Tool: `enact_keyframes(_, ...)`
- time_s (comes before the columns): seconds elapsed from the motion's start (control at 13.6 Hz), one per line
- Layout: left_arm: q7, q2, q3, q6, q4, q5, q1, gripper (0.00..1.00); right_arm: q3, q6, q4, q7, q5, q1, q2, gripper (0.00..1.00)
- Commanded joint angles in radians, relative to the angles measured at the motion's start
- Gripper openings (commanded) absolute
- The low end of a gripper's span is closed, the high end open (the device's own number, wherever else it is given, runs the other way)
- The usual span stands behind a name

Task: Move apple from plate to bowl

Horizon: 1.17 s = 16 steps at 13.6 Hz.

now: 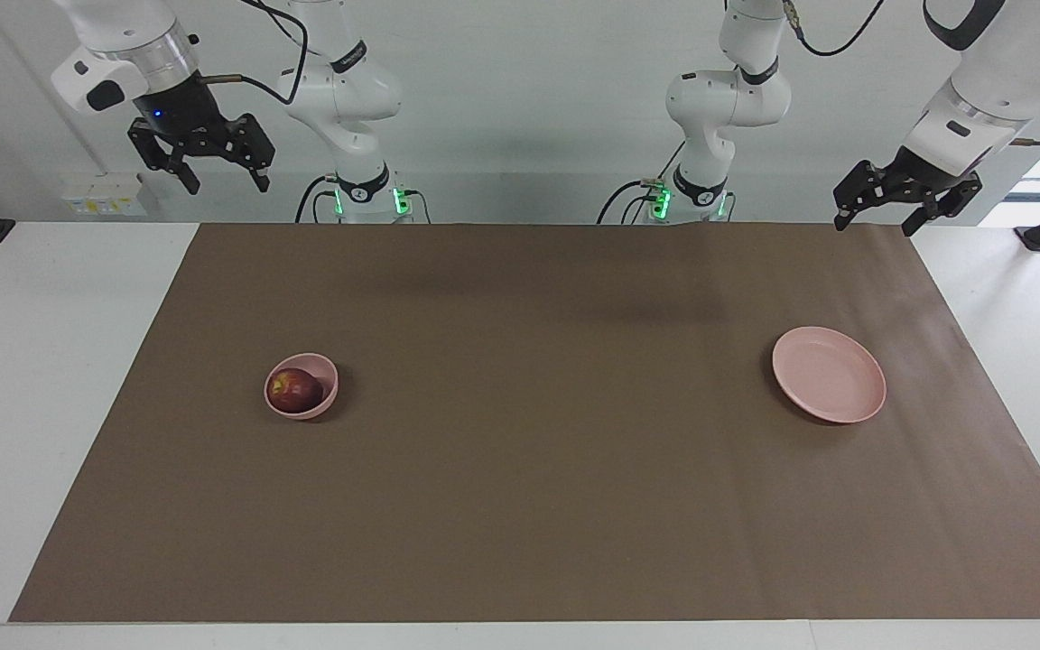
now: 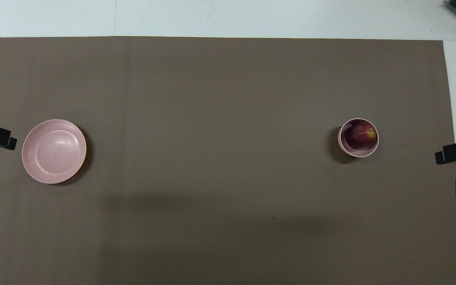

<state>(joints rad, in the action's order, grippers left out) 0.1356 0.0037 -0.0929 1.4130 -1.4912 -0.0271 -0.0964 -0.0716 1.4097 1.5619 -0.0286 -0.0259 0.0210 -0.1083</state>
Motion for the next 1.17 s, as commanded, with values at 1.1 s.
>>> enact_keyframes(1.1,-0.004,-0.017,-0.001,-0.020,0.011,0.012,0.006,1.00,0.019,0.064,0.026,-0.048,0.041,0.005,-0.016,1.00)
